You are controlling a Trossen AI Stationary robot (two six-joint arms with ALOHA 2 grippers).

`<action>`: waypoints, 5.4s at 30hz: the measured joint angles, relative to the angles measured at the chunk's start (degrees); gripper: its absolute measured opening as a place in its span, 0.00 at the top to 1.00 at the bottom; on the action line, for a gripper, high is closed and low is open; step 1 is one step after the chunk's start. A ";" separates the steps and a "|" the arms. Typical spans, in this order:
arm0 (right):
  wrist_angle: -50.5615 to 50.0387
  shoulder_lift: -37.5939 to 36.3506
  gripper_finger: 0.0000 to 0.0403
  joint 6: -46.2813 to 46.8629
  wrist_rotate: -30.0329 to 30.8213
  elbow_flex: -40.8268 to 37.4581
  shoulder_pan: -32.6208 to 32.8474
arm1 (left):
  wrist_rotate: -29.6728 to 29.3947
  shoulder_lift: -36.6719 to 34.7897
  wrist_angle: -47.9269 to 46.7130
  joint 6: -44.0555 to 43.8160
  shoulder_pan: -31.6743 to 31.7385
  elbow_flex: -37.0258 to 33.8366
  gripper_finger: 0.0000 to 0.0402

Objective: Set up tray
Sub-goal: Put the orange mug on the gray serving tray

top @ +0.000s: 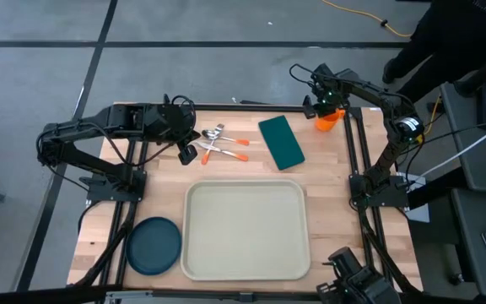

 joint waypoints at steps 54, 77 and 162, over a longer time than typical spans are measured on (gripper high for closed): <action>-20.50 -5.03 0.97 -36.33 8.81 34.91 73.46 | 49.28 6.65 20.88 26.68 17.07 0.00 0.99; -10.17 -4.79 0.97 -32.10 3.98 34.91 73.58 | 73.05 18.84 28.16 22.94 20.22 5.34 0.63; -1.57 -4.83 0.85 -42.34 3.66 34.88 73.59 | 66.25 27.61 3.45 34.54 9.94 22.14 0.91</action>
